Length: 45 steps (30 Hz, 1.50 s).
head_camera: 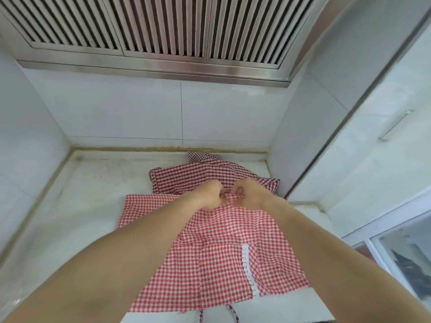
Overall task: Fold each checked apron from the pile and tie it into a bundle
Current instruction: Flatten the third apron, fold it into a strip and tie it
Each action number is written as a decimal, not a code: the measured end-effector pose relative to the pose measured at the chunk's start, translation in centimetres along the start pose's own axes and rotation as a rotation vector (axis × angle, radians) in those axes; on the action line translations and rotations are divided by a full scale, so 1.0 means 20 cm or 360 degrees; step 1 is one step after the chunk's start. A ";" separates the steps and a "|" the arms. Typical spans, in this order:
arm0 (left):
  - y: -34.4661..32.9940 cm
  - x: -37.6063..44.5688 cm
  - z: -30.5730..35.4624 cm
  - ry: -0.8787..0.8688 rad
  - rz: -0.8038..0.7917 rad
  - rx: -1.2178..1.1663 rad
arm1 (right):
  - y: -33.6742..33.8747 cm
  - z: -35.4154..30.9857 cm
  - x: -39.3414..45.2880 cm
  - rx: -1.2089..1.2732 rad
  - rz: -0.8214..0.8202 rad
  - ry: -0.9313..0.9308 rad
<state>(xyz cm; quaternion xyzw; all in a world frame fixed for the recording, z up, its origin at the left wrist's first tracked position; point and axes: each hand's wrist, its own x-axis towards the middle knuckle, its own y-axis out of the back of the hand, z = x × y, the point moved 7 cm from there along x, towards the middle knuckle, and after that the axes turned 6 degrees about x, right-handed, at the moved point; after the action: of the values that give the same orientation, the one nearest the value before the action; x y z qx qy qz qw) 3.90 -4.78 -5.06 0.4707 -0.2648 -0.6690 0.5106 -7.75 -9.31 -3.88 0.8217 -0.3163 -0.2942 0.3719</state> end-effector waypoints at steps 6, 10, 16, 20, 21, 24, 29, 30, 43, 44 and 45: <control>0.03 0.04 0.01 0.0158 -0.0185 0.0157 | 0.06 0.36 -0.03 -0.0160 -0.0286 -0.0354; -0.05 0.07 0.01 0.0334 -0.0448 0.0076 | 0.01 0.48 -0.07 0.0035 -0.0470 -0.0392; -0.08 0.16 0.14 0.0335 -0.0265 -0.0313 | 0.01 0.50 -0.05 0.0686 -0.0182 -0.0273; -0.05 0.19 0.16 0.0267 -0.0111 -0.0474 | 0.06 0.54 -0.08 0.1177 0.0012 -0.0301; -0.05 0.19 0.17 0.0271 -0.0102 -0.0509 | 0.08 0.55 -0.08 0.1229 0.0065 -0.0282; -0.06 0.19 0.16 0.0292 -0.0098 -0.0622 | 0.12 0.59 -0.08 0.1172 0.0121 -0.0230; -0.08 0.17 0.24 0.0208 -0.0255 -0.0683 | 0.16 0.64 -0.07 0.0494 0.0039 -0.0330; -0.08 0.18 0.25 0.0198 -0.0250 -0.0658 | 0.17 0.65 -0.07 0.0443 0.0022 -0.0345; -0.09 0.14 0.27 0.0109 -0.0245 -0.0581 | 0.12 0.57 -0.07 0.0304 -0.0770 -0.0563; -0.10 0.14 0.27 0.0101 -0.0238 -0.0614 | 0.08 0.57 -0.07 0.0436 -0.0778 -0.0636; -0.10 0.13 0.28 0.0093 -0.0229 -0.0645 | 0.05 0.56 -0.08 0.0602 -0.0758 -0.0695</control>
<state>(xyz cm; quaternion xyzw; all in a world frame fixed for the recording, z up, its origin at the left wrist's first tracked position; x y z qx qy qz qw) -2.06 -7.26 -5.38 0.3955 -0.0757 -0.7292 0.5533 -17.13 -13.49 -8.82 0.8443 -0.2369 -0.4770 0.0584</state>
